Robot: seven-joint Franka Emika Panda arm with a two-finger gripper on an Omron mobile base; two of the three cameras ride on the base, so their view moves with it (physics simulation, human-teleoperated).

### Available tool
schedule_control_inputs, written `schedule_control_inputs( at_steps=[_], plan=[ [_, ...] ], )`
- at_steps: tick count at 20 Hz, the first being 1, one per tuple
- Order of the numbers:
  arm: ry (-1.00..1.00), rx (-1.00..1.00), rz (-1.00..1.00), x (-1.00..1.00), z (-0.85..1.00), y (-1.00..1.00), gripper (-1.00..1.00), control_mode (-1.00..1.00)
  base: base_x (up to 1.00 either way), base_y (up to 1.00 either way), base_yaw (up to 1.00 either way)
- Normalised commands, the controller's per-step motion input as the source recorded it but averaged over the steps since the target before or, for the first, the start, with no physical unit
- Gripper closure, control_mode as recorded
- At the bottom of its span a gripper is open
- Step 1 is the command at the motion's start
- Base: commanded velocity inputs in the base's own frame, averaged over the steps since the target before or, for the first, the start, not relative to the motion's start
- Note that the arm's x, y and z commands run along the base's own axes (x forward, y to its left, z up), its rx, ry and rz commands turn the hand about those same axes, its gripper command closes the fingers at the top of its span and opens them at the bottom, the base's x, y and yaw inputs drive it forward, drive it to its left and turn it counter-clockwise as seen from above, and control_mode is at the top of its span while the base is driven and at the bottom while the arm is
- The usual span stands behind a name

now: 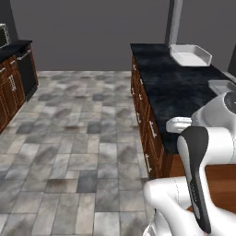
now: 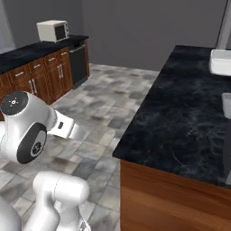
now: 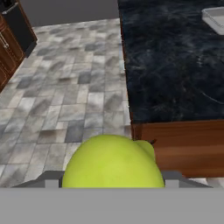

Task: Place the cold items (kiwi and pear) from the fridge in one tupperware on the dining counter. Place the warm items (hot dog and kebab skewer) in the stove area in another tupperware.

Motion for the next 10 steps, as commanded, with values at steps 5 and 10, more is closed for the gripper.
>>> schedule_control_inputs(
  at_steps=[5,10],
  plan=[
    [0.00,0.00,0.00,0.00,0.00,0.00,1.00,1.00,-0.91,-0.64,-0.30],
    [0.00,0.00,0.00,0.00,0.00,0.00,1.00,1.00,-0.50,-0.79,-0.31]
  ],
)
